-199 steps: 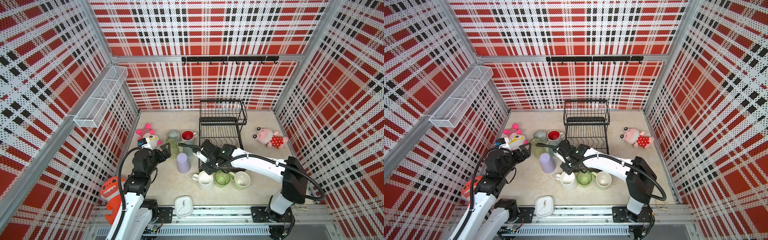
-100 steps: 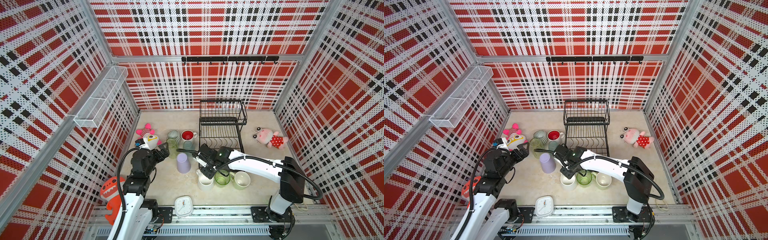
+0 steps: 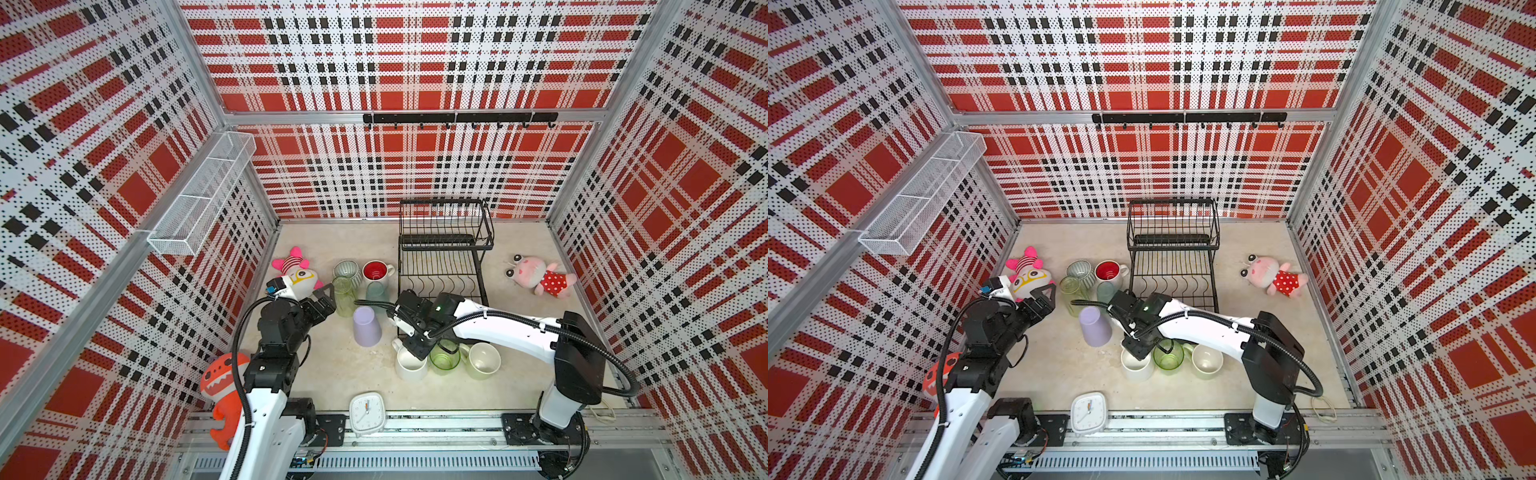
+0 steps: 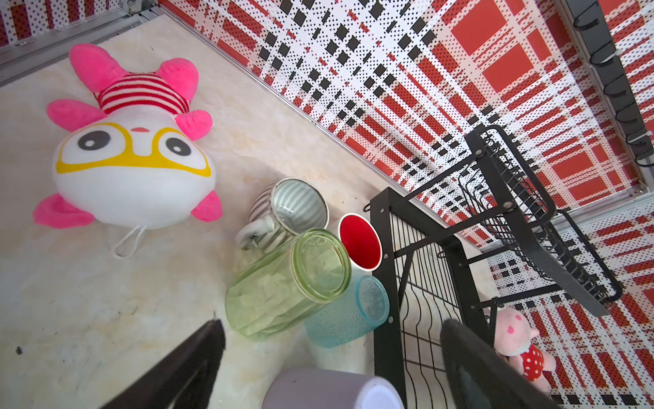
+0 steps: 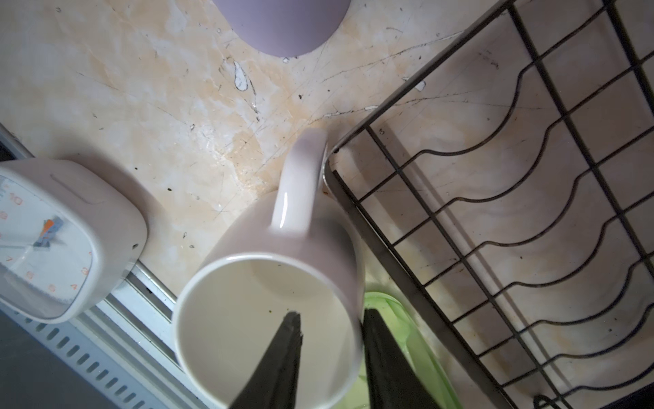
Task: Load cups into a dish rack
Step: Pick up the cup from the bottom-center of the table.
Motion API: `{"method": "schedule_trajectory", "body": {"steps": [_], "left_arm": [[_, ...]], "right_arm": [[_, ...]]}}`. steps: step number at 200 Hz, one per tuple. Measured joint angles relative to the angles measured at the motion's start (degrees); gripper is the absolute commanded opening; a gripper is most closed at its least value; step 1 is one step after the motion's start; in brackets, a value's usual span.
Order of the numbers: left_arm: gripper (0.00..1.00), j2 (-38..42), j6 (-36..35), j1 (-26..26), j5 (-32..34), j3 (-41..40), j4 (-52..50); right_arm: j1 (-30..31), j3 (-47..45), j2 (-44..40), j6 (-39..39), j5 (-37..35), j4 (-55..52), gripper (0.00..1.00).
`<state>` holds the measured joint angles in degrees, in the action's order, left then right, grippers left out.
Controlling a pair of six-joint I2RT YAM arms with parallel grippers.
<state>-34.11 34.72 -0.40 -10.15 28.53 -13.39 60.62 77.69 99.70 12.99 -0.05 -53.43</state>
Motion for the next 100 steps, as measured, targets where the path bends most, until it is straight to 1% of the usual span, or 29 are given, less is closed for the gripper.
{"method": "schedule_trajectory", "body": {"steps": [63, 83, 100], "left_arm": [[0.98, 0.0, 0.0, -0.1, 0.0, 0.0, 0.0], [0.98, -0.1, 0.0, -0.1, 0.0, 0.0, 0.0], [0.98, -0.1, 0.0, -0.2, -0.1, 0.0, 0.0]], "right_arm": [[0.0, -0.8, 0.4, 1.1, 0.2, -0.1, 0.30], [0.0, -0.8, 1.3, 1.3, 0.1, -0.1, 0.27], [0.0, -0.8, 2.1, 1.4, -0.1, -0.1, 0.23]]}}
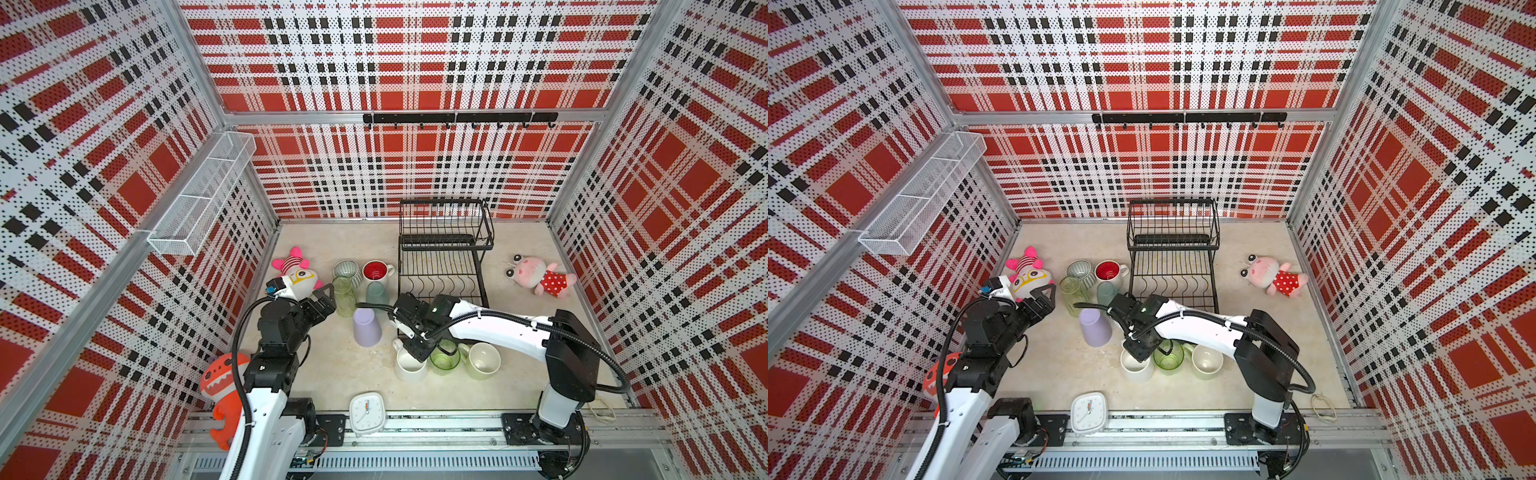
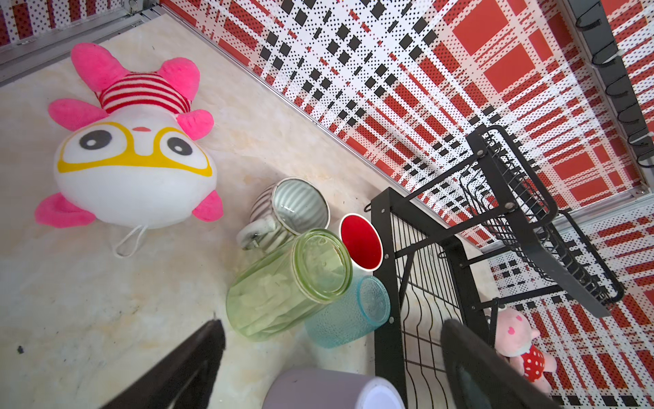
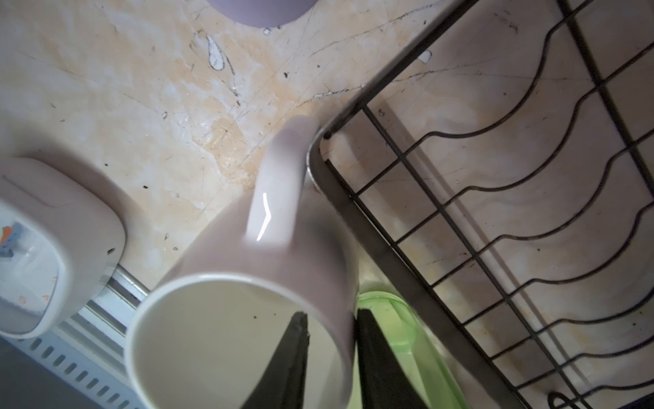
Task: Load cups into a dish rack
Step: Pick up the cup from the bottom-center of the table.
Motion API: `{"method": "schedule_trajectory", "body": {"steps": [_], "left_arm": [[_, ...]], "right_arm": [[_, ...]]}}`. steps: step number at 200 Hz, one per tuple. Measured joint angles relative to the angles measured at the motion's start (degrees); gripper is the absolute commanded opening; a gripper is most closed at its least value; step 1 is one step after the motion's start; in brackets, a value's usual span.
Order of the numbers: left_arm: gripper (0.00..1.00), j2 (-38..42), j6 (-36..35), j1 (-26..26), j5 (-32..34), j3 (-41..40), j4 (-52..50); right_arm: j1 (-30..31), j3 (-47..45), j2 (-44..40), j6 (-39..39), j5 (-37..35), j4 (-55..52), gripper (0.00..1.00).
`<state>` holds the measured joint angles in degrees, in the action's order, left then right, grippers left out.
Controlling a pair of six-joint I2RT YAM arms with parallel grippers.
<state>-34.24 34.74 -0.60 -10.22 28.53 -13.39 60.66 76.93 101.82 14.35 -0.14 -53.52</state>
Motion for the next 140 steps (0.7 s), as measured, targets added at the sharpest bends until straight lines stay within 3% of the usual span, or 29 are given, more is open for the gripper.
{"method": "schedule_trajectory", "body": {"steps": [72, 140], "left_arm": [[0.98, -0.3, 0.0, -0.9, -0.7, 0.0, -0.4], [0.98, 0.2, 1.3, -1.3, -5.7, 2.1, -1.3]], "right_arm": [[1.6, 0.0, 1.1, -0.4, 0.2, 0.1, 0.03], [1.9, 0.0, -0.2, -0.7, 0.1, 1.1, 0.00]]}}
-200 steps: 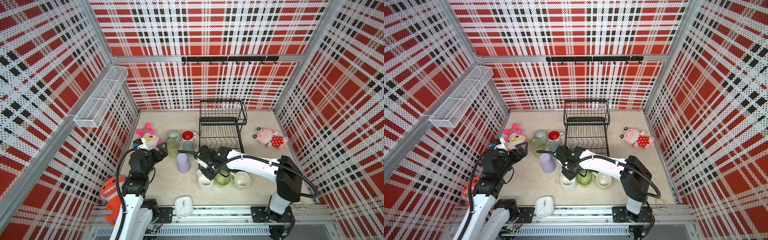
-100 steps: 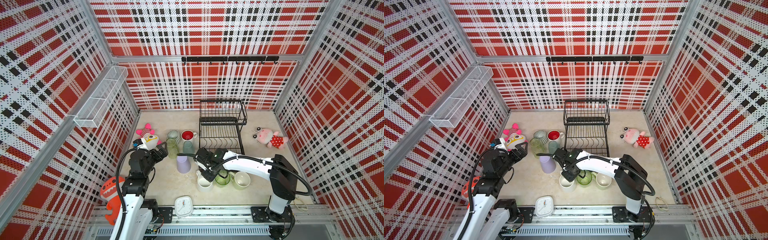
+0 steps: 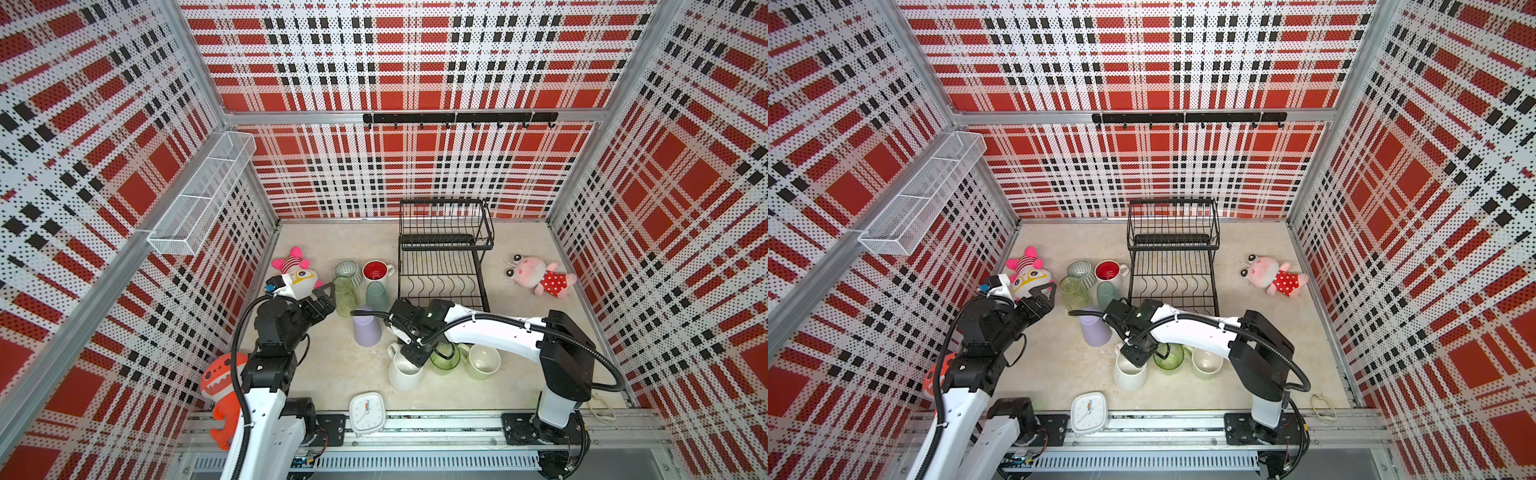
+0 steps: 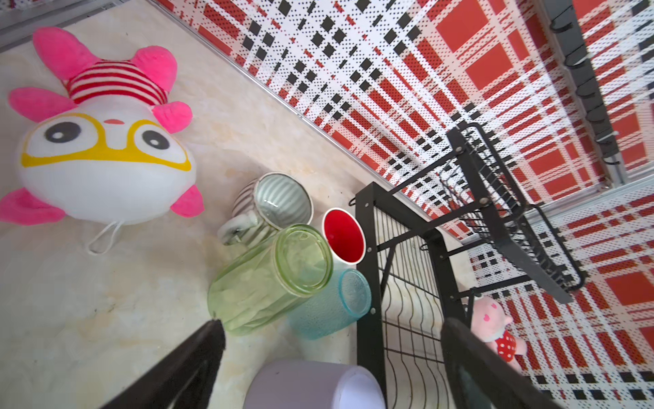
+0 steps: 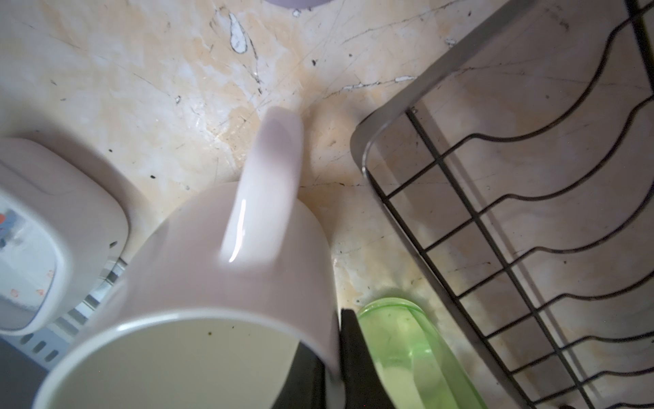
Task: Load cups into a dish rack
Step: Pick up the cup from the bottom-center of the table.
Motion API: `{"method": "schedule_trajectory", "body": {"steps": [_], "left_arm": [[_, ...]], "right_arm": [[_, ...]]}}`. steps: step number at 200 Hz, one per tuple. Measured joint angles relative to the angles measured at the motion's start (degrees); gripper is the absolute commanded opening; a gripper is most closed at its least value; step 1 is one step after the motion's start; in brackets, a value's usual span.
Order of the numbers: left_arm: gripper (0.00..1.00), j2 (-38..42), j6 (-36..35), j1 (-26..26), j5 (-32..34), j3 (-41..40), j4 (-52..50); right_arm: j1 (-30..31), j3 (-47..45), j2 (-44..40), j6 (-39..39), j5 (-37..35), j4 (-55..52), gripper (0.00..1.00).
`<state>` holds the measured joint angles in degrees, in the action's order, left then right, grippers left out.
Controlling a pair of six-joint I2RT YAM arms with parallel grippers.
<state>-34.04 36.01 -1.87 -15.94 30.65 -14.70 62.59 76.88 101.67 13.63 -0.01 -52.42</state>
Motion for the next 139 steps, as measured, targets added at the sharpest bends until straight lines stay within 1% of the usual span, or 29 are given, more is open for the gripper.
{"method": "schedule_trajectory", "body": {"steps": [20, 56, 76, 89, 112, 124, 139], "left_arm": [[0.98, 0.1, 0.6, 0.0, -2.4, 1.2, -0.1], [0.98, -0.2, 3.1, 0.0, -8.5, 2.8, 3.1], [0.98, -1.3, 5.4, 0.5, -11.2, 3.8, 5.7], [0.98, -2.3, 7.5, 1.3, -11.8, 4.4, 7.7], [0.98, -4.3, 10.4, 5.4, -11.4, 5.2, 10.7], [0.98, -5.8, 11.8, 9.0, -10.1, 5.9, 12.0], [0.98, -7.6, 13.6, 14.6, -8.1, 6.3, 14.4]], "right_arm": [[0.1, -0.8, -3.4, 0.3, 0.0, 1.7, 0.00], [-0.1, -3.0, -12.9, 0.9, -0.7, 5.8, 0.00], [-1.5, -5.5, -18.2, 1.4, -1.3, 9.7, 0.00], [-3.6, -8.5, -22.1, 2.1, -1.3, 13.5, 0.00], [-8.7, -14.6, -28.5, 3.5, -1.7, 20.3, 0.00], [-11.4, -17.7, -31.5, 4.6, -2.2, 24.3, 0.00], [-13.4, -21.3, -34.7, 5.9, -2.5, 29.2, 0.00]]}}
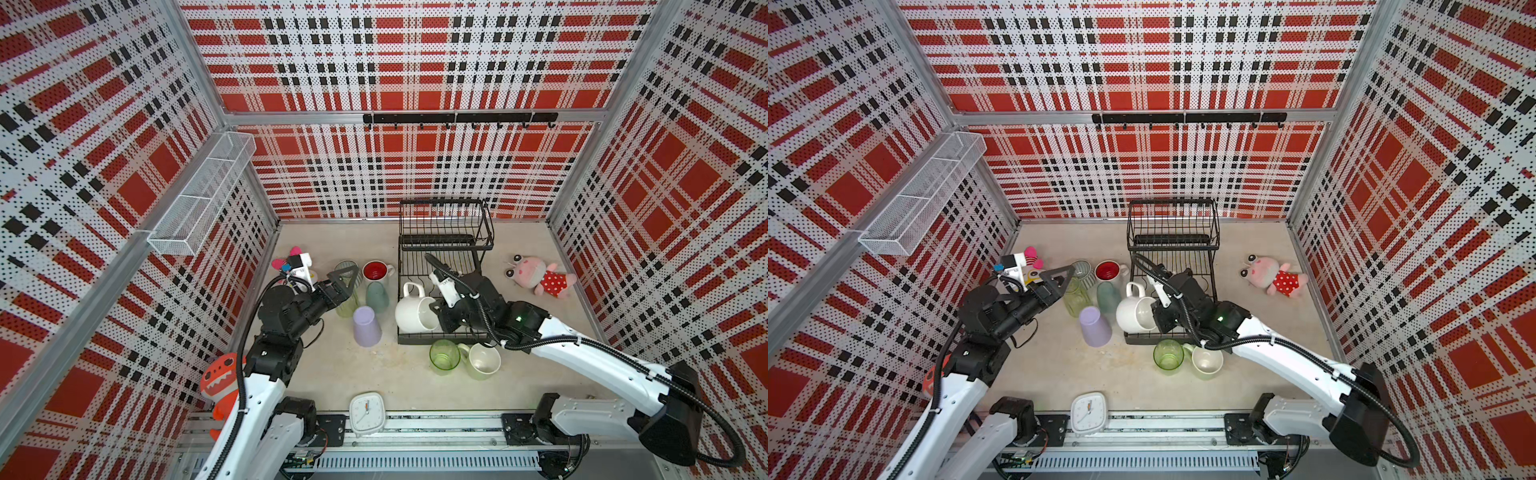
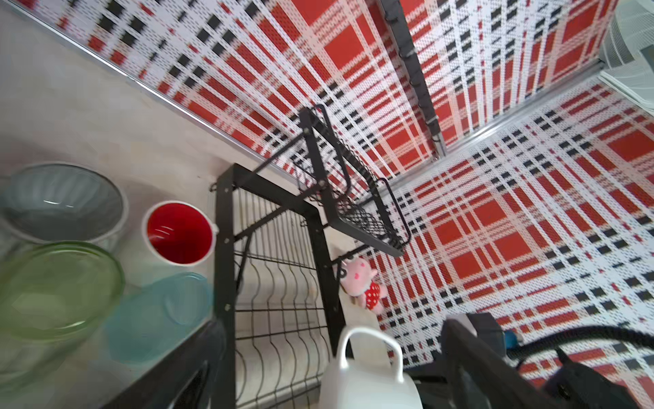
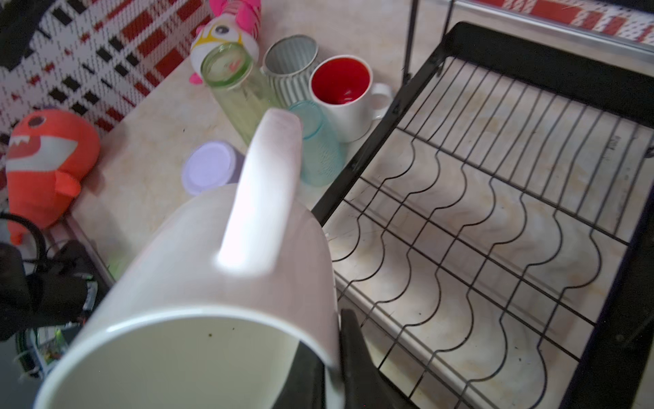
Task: Load cups into a dish rack
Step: Pick up the cup from the bottom-center of the table, then place the cup upside down at the dish rack.
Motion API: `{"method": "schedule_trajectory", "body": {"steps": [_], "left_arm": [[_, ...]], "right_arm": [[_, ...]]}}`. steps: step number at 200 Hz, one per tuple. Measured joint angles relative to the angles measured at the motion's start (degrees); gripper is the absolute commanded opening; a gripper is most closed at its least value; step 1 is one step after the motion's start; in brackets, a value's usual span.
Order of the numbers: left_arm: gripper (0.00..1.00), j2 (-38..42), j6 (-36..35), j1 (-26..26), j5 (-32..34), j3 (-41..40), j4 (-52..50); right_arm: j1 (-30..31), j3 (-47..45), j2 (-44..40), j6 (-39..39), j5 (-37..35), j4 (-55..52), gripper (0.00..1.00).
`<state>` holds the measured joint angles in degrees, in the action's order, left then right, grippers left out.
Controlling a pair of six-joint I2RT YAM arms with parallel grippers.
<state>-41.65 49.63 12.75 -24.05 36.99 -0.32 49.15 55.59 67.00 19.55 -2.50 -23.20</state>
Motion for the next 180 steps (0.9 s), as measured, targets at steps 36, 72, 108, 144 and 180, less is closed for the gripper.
{"method": "schedule_trajectory", "body": {"steps": [36, 72, 108, 144, 180], "left_arm": [[0.94, -4.7, 2.4, 10.1, 0.1, 0.0, 10.1], [0.91, -8.7, 2.4, 12.8, -3.6, 1.5, 17.1], [0.91, -8.9, 0.1, 12.7, -7.3, 4.5, 19.1], [0.90, -11.3, -1.1, 15.4, -12.1, 6.3, 19.2], [0.83, -12.4, -2.7, 17.7, -13.0, 6.7, 16.2]], "right_arm": [[-2.0, -6.2, -5.7, 1.7, 3.0, 10.4, 0.00], [-8.7, -10.6, -8.0, 6.6, 17.0, 19.5, 0.00], [-13.5, -14.0, -9.6, 9.1, 30.2, 23.5, 0.00], [-14.1, -14.3, -11.4, 9.1, 41.3, 25.6, 0.00], [-14.1, -14.2, -11.2, 9.2, 48.5, 27.9, 0.00]]}}
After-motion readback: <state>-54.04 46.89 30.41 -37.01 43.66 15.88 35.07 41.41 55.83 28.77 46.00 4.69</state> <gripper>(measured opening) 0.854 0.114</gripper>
